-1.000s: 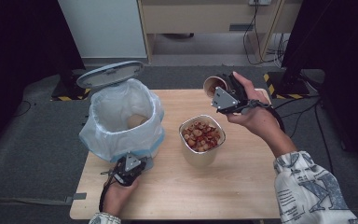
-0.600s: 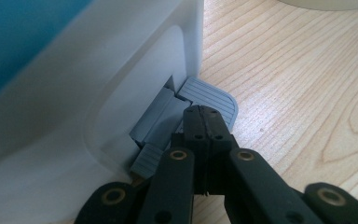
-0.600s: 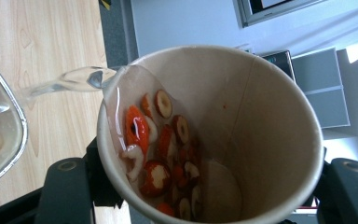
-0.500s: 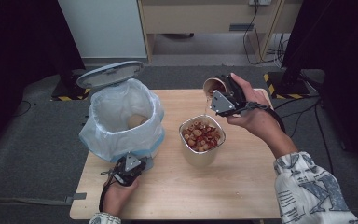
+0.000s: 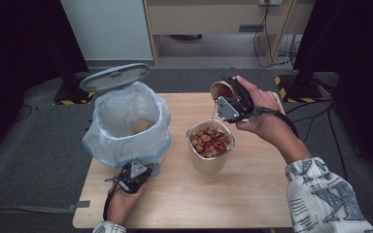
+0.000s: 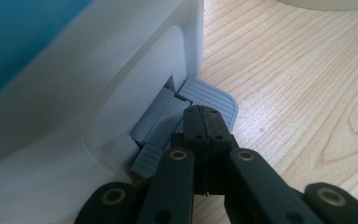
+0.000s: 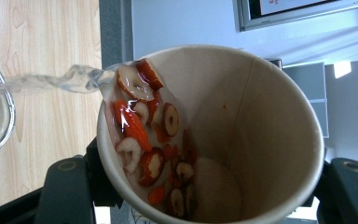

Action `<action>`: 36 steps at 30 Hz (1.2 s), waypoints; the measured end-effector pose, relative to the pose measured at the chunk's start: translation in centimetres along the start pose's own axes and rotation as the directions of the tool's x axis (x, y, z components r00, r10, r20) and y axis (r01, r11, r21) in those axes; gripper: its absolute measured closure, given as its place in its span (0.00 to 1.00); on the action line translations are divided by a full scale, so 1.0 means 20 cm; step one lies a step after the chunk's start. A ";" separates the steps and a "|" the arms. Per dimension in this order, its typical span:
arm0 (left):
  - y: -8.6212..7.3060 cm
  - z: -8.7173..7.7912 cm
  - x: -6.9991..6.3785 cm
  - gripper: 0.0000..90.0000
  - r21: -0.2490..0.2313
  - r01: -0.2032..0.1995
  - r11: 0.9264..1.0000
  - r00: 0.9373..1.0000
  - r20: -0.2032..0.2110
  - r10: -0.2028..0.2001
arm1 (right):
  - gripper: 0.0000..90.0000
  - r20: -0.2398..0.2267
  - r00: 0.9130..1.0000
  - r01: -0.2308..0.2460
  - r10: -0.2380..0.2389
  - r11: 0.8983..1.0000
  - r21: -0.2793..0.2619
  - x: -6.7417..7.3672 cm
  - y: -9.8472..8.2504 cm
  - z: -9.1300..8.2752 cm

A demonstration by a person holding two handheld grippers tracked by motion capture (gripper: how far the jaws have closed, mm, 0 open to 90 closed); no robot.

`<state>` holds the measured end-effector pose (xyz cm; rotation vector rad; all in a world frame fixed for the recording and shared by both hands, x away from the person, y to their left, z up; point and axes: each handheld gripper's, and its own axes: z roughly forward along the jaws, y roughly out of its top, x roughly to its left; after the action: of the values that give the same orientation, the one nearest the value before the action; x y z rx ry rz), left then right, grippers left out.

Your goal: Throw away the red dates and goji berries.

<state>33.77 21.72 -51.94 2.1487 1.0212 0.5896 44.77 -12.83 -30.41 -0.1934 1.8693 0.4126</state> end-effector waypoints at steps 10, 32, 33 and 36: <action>0.00 0.00 0.00 0.99 0.000 0.001 1.000 1.000 0.001 -0.001 | 0.35 0.004 1.000 0.003 -0.003 1.000 0.003 0.00 -0.01 0.00; 0.00 0.00 0.00 0.99 -0.002 0.003 1.000 1.000 0.001 -0.003 | 0.36 0.041 0.983 0.175 -0.177 0.983 0.055 -0.05 0.02 -0.02; 0.00 0.00 0.00 0.99 -0.002 0.002 1.000 1.000 0.001 -0.002 | 0.36 0.045 0.982 0.181 -0.183 0.982 0.056 -0.05 0.02 -0.02; 0.00 0.00 0.00 0.99 -0.003 0.003 1.000 1.000 0.002 -0.003 | 0.36 0.044 0.963 0.261 -0.265 0.962 0.082 -0.03 0.03 -0.01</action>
<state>33.78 21.75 -51.96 2.1445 1.0219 0.5872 44.49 -12.39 -29.66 -0.3706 1.7724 0.1621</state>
